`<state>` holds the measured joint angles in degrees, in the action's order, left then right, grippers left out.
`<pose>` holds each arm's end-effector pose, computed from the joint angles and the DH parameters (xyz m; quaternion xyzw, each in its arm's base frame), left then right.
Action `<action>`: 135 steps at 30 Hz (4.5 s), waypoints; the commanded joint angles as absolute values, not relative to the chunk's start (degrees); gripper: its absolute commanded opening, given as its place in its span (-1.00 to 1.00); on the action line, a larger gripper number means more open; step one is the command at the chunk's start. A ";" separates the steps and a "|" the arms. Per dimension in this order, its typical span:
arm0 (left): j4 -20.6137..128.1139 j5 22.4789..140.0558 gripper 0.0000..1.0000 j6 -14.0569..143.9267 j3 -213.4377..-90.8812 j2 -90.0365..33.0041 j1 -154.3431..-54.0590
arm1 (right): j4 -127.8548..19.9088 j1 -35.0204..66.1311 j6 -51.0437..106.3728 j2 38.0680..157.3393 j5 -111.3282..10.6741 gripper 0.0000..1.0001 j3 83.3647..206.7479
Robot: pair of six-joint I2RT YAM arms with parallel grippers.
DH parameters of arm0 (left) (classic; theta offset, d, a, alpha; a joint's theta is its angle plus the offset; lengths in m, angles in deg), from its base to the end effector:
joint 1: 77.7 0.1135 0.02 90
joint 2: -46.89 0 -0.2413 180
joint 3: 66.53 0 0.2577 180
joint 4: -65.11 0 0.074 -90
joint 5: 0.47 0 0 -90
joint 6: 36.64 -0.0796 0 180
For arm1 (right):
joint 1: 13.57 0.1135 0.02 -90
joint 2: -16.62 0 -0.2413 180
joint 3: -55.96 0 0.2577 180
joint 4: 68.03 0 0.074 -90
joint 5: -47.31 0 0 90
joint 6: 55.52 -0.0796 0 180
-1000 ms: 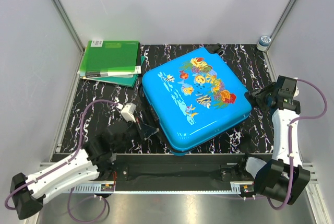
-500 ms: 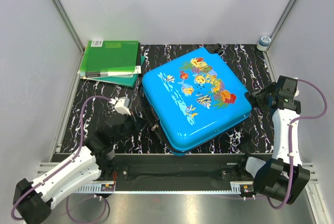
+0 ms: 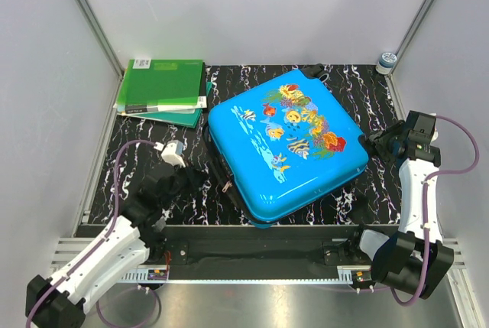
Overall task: Pack the luggage
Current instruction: Zip the luggage at the center of the board.
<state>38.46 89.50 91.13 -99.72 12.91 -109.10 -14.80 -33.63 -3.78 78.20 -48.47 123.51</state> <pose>0.1826 -0.1115 0.1740 -0.0473 0.8533 -0.2949 0.4273 0.2521 -0.0835 0.2400 0.4371 0.8211 0.1039 0.3519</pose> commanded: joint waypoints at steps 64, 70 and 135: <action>43.30 93.64 -1.00 82.98 -101.69 7.26 -110.84 | -17.92 -33.87 5.21 76.04 -51.74 -1.00 124.35; 41.63 99.63 -1.00 82.80 -104.86 4.00 -108.56 | -17.22 -33.87 5.91 75.69 -51.39 -1.00 125.06; 61.31 83.73 -1.00 77.00 -127.02 -29.14 -81.39 | -18.71 -33.88 6.79 79.63 -58.68 -1.00 127.51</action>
